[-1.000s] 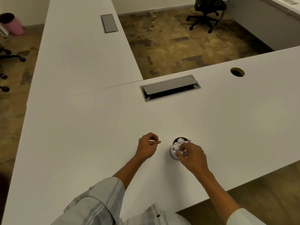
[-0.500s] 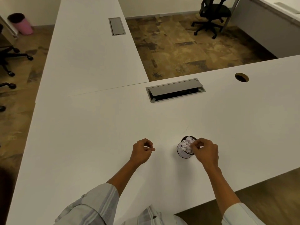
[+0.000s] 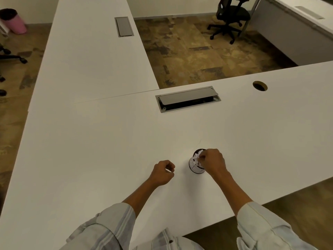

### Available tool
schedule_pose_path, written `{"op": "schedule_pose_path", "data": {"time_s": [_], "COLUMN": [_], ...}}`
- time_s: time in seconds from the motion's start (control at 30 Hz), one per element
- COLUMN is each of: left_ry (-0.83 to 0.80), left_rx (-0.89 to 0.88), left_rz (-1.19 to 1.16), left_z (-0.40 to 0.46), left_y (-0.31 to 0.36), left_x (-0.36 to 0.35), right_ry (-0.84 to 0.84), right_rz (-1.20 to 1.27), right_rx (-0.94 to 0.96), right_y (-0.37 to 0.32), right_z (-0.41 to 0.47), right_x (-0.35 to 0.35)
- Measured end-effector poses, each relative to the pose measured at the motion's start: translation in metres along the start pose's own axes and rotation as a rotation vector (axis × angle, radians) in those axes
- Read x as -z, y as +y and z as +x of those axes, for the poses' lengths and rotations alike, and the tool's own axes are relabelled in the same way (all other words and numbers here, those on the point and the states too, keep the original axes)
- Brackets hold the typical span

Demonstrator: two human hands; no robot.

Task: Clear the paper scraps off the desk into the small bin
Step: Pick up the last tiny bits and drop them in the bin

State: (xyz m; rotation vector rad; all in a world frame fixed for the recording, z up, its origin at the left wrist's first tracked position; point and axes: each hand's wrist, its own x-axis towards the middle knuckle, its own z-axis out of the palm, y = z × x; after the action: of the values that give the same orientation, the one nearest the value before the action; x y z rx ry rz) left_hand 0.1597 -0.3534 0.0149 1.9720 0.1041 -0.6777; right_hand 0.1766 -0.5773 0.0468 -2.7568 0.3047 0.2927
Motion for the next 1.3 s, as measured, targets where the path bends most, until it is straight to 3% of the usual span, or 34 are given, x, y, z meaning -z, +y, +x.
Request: {"op": "schedule_pose_path", "data": {"time_s": [0.23, 0.43, 0.6, 0.77, 1.17, 1.3], "left_ry": [-0.004, 0.051, 0.061, 0.045, 0.072, 0.074], "left_rx": [0.016, 0.023, 0.034, 0.041, 0.065, 0.056], "left_rz": [-0.001, -0.018, -0.023, -0.024, 0.000, 0.014], "left_z": [-0.002, -0.002, -0.004, -0.007, -0.010, -0.013], "left_y": [0.004, -0.002, -0.007, -0.008, -0.017, -0.019], "left_x": [-0.008, 0.009, 0.016, 0.018, 0.036, 0.040], "right_ry": [-0.140, -0.055, -0.011, -0.092, 0.140, 0.035], "right_rz": [-0.179, 0.043, 0.213, 0.119, 0.320, 0.187], "right_rx": [-0.033, -0.085, 0.025, 0.038, -0.107, -0.132], "right_y": [-0.008, 0.005, 0.013, 0.005, 0.022, 0.023], "right_z": [0.022, 0.020, 0.004, -0.014, -0.006, -0.006], "right_x": [-0.010, 0.020, 0.023, -0.003, 0.024, 0.027]}}
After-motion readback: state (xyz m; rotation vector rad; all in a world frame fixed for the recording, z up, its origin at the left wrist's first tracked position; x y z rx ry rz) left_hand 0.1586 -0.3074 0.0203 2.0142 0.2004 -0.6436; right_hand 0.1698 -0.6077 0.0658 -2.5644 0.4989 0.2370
